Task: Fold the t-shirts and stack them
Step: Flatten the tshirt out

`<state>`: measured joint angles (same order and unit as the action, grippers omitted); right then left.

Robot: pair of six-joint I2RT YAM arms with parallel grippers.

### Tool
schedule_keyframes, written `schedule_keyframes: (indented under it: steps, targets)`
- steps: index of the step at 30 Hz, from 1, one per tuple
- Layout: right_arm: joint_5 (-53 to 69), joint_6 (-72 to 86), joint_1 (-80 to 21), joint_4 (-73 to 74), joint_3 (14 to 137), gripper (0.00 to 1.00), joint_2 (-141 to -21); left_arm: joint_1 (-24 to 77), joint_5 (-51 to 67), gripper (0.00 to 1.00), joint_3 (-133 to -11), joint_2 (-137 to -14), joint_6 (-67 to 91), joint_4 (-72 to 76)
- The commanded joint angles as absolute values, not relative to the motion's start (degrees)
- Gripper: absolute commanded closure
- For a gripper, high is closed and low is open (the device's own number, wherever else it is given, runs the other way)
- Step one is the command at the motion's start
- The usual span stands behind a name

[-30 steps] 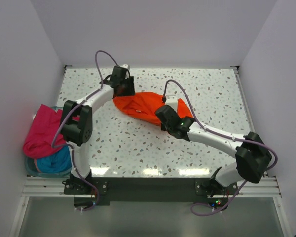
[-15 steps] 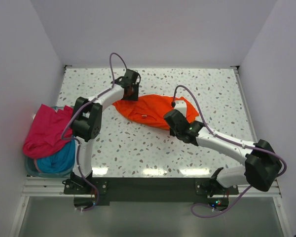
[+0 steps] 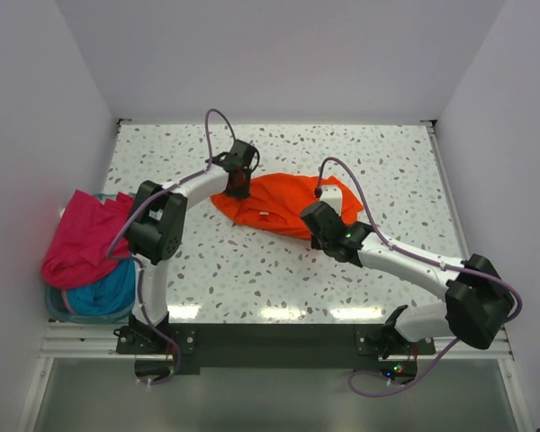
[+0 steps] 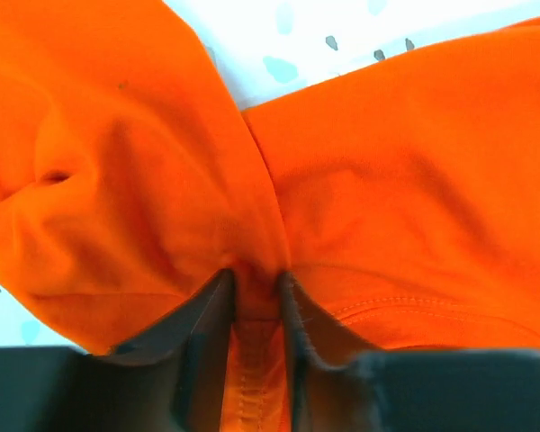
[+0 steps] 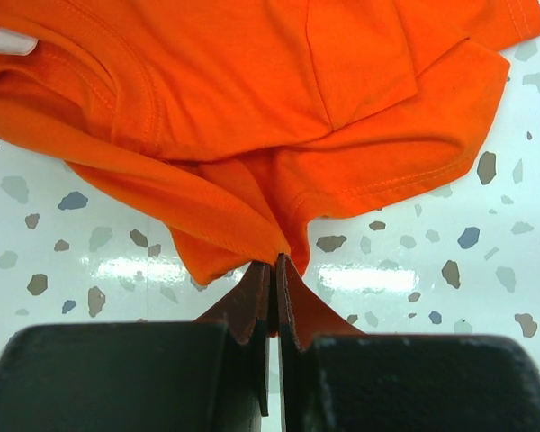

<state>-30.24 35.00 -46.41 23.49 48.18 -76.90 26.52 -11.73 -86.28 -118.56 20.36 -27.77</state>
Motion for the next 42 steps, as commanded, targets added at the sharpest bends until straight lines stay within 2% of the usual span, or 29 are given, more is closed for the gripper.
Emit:
schedule_keyframes:
  steps: [1,3,8,13,14,18,29,34,38,41,42]
  targets:
    - [-30.8,35.9,-45.5,22.0,47.8,1.00,-75.9,26.7,-11.8,0.79,-86.0,-114.3,20.1,-25.8]
    - [-30.9,35.6,-45.1,22.2,48.2,1.00,-75.4,26.7,-12.3,0.89,-86.4,-112.9,20.2,-25.9]
    - [-31.5,34.4,-42.7,24.2,49.6,1.00,-73.4,25.8,-13.2,1.00,-87.7,-107.2,20.9,-28.3]
    - [-32.0,33.0,-38.9,27.9,52.5,1.00,-68.7,20.5,-10.4,1.00,-85.8,-99.4,23.0,-29.4]
    - [-32.3,32.0,-37.2,30.1,54.7,1.00,-66.4,17.1,-7.8,1.00,-84.1,-92.2,23.6,-29.1]
    - [-33.7,31.0,-35.9,33.4,58.8,1.00,-63.2,13.3,-6.6,1.00,-83.0,-84.7,23.7,-29.8]
    - [-39.2,28.0,-35.8,44.9,77.8,1.00,-53.5,11.2,-7.6,1.00,-86.8,-67.9,27.2,-37.0]
    - [-43.8,23.1,-35.8,43.7,86.4,1.00,-55.4,10.4,-8.2,1.00,-92.1,-70.2,28.7,-37.9]
    - [-45.8,15.9,-34.0,37.0,92.3,1.00,-63.7,7.1,-0.3,1.00,-96.6,-79.9,32.0,-35.3]
    - [-37.8,15.4,-26.9,33.2,99.6,1.00,-73.9,3.4,9.7,1.00,-102.6,-88.7,36.2,-31.7]
    - [-31.6,15.6,-24.8,32.5,101.8,1.00,-76.3,2.7,11.3,1.00,-106.0,-90.9,37.0,-30.4]
